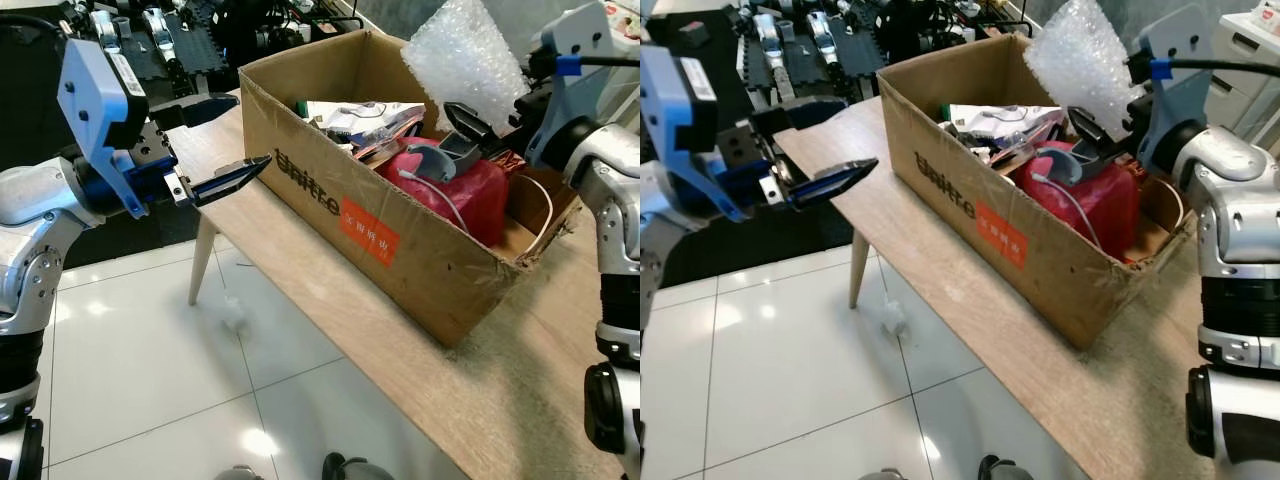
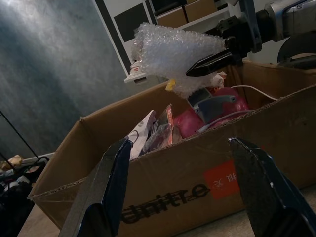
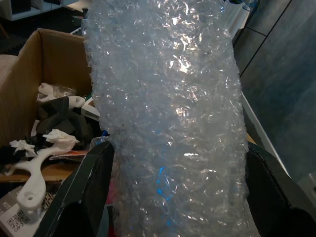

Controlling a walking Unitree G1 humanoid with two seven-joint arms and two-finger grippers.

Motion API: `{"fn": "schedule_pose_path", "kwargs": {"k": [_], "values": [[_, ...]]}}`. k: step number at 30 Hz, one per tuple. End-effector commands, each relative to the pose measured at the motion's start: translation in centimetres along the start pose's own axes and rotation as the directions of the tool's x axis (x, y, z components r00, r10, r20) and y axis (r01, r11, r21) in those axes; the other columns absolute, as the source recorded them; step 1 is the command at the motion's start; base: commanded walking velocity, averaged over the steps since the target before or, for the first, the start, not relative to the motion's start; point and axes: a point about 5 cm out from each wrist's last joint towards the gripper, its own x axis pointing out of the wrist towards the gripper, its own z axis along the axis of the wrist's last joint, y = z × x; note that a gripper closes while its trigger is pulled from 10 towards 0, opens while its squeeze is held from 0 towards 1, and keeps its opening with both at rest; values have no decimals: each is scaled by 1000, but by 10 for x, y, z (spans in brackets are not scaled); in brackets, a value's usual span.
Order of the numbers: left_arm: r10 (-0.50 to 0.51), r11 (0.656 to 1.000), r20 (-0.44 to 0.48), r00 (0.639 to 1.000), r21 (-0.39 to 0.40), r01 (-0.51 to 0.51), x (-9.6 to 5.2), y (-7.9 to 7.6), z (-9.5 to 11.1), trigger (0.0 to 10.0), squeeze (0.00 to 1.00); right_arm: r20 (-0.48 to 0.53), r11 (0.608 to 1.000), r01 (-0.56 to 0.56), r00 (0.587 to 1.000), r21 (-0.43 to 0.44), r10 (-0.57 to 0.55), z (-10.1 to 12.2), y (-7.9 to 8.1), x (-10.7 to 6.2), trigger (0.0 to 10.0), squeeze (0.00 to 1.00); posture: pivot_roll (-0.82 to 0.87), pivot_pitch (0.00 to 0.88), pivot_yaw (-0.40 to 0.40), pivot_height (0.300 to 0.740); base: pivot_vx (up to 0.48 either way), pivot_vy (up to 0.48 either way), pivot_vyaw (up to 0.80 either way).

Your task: Picking trash to rubbish bin

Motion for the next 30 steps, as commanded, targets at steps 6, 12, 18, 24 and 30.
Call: {"fn": "schedule_pose_path", "kwargs": {"k": [6,12,18,24,30], "values": [[-28,1000,40,999,5,28,6,-5,5,10000,0,-8,998,-59,998,-7,59,0,3,-8,10000,1000,87,106,-39,740,0,0,0],[-36,999,53,998,6,35,9,-6,6,10000,0,-82,989,-123,990,-78,117,-7,7,-16,10000,976,83,113,-33,740,0,0,0],[-44,999,81,996,-1,44,12,-7,9,10000,0,-99,989,-140,986,-45,135,-8,6,-19,10000,0,79,114,-31,740,0,0,0],[-72,997,121,990,-12,74,18,-11,14,10000,0,-155,978,-203,969,-58,192,-16,12,-27,10000,0,72,119,-25,740,0,0,0],[-96,995,156,983,-20,100,24,-14,17,10000,0,-130,956,-281,954,-81,269,-14,22,-32,10000,0,70,119,-23,740,0,0,0]]}}
